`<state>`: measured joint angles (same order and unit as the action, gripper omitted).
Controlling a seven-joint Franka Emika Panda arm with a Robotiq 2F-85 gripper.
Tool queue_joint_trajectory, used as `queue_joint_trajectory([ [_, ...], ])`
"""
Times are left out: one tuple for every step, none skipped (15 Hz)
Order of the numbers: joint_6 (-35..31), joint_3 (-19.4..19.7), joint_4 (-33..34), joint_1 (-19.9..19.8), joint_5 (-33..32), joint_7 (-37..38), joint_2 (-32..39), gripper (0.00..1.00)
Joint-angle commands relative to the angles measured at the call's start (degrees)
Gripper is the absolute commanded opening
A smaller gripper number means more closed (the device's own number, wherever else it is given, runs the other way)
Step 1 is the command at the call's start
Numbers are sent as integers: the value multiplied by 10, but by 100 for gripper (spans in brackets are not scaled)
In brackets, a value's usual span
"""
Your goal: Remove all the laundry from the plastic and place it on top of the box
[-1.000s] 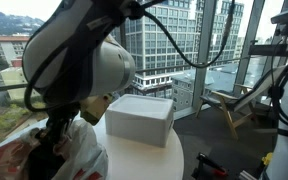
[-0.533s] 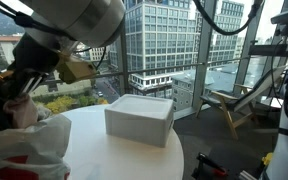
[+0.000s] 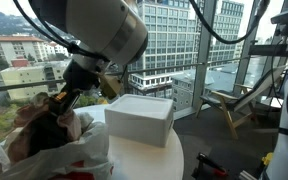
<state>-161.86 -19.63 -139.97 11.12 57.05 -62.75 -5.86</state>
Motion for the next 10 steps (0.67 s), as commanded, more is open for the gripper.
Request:
queue_joint_trajectory([
  [-48,-17,-23,-2,-109,36,8,11],
  [-67,-20,-36,-2,-158,55,-7,11],
  [-79,-22,-48,-5,-203,81,-20,11],
  [-85,-1,-60,14,-261,116,-39,11],
  [-87,0,-74,11,-312,145,-64,11],
  [-88,-30,-81,-23,-361,178,-85,11],
  [-82,-39,-87,-37,-403,209,-113,11],
  [-79,-2,-92,-6,-463,251,-138,11],
  [-72,-1,-94,-13,-512,288,-164,11],
  [-65,-3,-93,-18,-558,325,-190,11],
])
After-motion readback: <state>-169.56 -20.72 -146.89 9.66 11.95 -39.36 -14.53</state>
